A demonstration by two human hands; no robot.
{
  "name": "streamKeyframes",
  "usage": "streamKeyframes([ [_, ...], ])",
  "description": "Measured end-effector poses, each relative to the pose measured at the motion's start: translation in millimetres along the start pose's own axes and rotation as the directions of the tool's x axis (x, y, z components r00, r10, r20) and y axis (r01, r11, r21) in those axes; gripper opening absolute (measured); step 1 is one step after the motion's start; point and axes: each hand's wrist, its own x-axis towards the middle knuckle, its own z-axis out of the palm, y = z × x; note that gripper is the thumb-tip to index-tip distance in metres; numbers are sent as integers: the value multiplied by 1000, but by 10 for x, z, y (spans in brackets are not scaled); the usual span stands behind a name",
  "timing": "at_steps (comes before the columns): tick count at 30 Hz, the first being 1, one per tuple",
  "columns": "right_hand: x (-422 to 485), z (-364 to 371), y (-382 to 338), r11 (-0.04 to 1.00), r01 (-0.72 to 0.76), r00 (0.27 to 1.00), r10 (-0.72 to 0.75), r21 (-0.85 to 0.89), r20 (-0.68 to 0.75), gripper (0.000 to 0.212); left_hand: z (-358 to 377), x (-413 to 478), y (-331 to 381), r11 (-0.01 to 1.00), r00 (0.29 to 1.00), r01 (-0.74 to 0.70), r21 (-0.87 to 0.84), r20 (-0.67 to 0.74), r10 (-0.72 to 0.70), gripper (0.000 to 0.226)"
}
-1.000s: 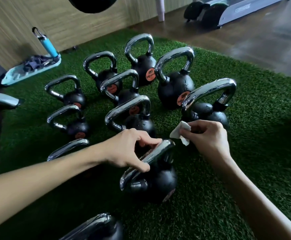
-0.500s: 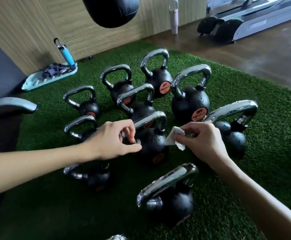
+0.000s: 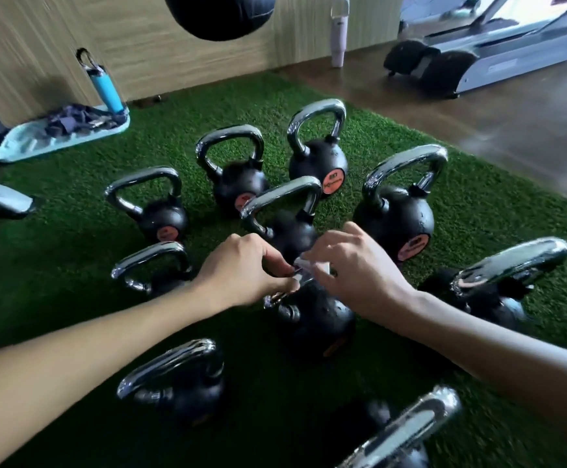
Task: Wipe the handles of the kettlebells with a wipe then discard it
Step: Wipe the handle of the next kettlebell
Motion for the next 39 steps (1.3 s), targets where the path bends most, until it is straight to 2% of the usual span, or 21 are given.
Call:
streamKeyframes([
  [3, -98, -2, 47, 990, 2, 997, 9, -143, 75, 26, -21, 29, -51, 999, 999, -35, 32, -2, 35, 36],
  [5, -53, -85, 179, 993, -63, 993, 72, -99, 90, 26, -25, 80, -79, 998, 998, -53, 26, 15, 53, 36],
  [8, 0, -131, 201, 998, -64, 995, 63, 20, 74, 21, -18, 121, -112, 997, 997, -69, 22, 23, 68, 38],
  [13, -41, -32, -57, 997, -74, 985, 78, -36, 152, 26, -28, 122, -149, 996, 995, -94, 10, 30, 94, 43],
  [17, -43, -90, 143, 986, -167, 984, 166, 12, 58, 30, -79, 138, -103, 996, 993, -92, -6, 77, 92, 37],
  [21, -38, -104, 313, 981, -186, 981, 189, 56, -43, 34, -146, 253, -4, 998, 987, -47, 41, 158, 40, 33],
  [25, -130, -38, 195, 998, -65, 998, 64, -2, -25, 30, -167, 306, 119, 990, 983, -37, 139, 181, 11, 33],
  [27, -141, -25, 230, 998, -33, 999, 32, -50, -25, 31, -195, 335, 179, 991, 972, -4, 134, 233, -27, 30],
  [30, -181, -43, 529, 984, -177, 980, 176, 1, -94, 27, -231, 353, 223, 993, 947, 44, 111, 313, -77, 26],
  [32, -235, -28, 636, 970, -228, 960, 239, 84, -148, 24, -217, 316, 264, 992, 958, 65, 110, 271, -93, 35],
  [35, -261, 2, 480, 984, -142, 969, 159, 104, -187, 16, -111, 240, 373, 984, 985, 66, 168, 145, -91, 57],
  [37, -264, 43, 437, 990, -80, 972, 103, 114, -213, 19, 2, 183, 468, 971, 989, 72, 228, 106, -99, 51],
  [39, -295, 93, 473, 977, -112, 954, 157, 183, -257, 19, 57, 91, 512, 957, 991, 93, 277, 65, -115, 45],
])
